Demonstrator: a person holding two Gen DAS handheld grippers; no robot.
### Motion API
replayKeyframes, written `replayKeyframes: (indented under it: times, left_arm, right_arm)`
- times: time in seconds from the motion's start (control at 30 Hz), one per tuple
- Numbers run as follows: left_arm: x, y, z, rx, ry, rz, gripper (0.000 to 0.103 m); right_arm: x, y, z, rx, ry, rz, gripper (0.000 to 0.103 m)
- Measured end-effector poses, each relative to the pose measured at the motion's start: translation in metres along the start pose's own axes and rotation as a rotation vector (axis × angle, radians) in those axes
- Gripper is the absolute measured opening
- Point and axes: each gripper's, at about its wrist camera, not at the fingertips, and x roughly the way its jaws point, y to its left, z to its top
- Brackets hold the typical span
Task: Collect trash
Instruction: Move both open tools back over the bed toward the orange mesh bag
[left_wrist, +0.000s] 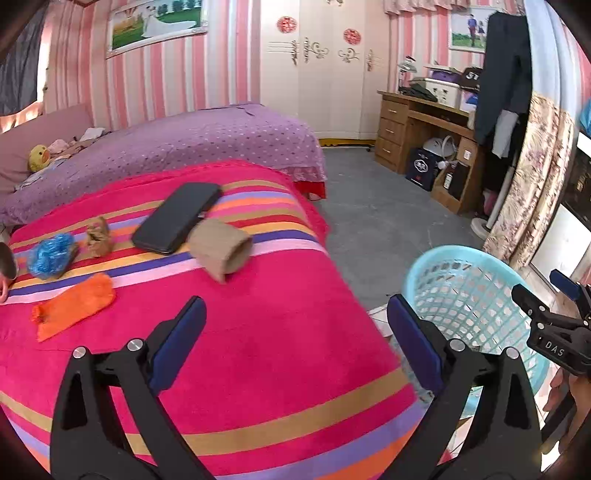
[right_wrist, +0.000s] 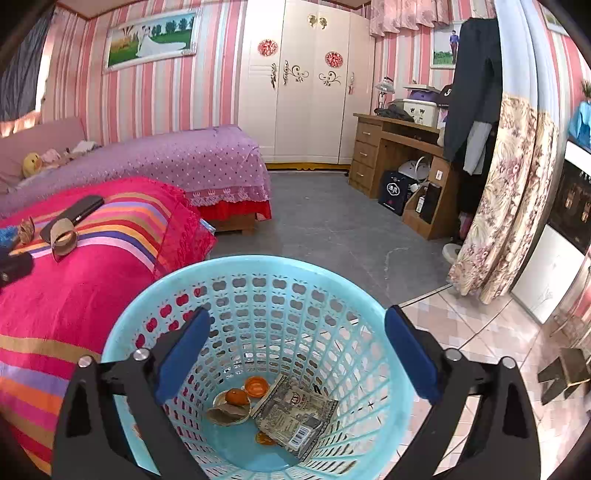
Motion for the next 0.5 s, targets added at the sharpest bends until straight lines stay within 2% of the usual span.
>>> replayKeyframes:
  times: [0.27, 0.5]
  left_arm:
    - [-0.016, 0.052, 0.003, -0.037, -0.020, 0.056, 0.097]
    - [-0.023, 0.112, 0.002, -0.090, -0.013, 0.112, 0.097]
  right_arm:
    - [0.000, 0.036, 0.012, -0.004, 0.018, 0.002, 0.098]
    - [-0.004, 0.072, 0.023, 0.027, 0.011, 0.058, 0.098]
